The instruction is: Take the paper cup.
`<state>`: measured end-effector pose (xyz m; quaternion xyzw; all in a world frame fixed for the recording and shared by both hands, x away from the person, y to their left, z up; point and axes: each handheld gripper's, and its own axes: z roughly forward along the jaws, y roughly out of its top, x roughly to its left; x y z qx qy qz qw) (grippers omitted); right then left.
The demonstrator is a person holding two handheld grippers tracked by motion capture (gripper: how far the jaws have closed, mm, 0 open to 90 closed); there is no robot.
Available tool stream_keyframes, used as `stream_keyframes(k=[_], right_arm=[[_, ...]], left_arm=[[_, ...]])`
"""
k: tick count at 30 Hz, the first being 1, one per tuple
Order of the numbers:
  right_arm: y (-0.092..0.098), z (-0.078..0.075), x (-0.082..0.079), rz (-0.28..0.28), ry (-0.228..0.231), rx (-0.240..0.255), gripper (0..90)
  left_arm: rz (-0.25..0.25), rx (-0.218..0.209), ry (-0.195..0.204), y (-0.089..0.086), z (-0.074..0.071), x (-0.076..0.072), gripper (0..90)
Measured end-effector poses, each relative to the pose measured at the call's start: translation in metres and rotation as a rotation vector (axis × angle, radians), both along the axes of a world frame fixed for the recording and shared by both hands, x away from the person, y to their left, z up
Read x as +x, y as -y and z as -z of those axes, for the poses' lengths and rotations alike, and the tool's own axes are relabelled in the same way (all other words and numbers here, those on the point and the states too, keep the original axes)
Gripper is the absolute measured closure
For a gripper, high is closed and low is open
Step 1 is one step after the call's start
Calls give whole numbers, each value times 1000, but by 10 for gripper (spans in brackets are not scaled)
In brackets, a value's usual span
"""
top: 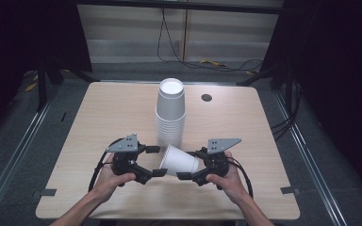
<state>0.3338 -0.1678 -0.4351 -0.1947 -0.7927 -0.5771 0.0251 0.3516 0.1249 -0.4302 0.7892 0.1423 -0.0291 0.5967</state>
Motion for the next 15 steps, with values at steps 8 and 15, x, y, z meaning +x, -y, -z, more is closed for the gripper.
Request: stream_keyframes(k=[8,15], right_arm=[[-7,-1,-3,-40,9,-10,223],[-13,-2,-6,-67,22,-18,223]], left_arm=[[51,-6,15,5,4,0,33],[92,-8,21,8,5,-1,41]])
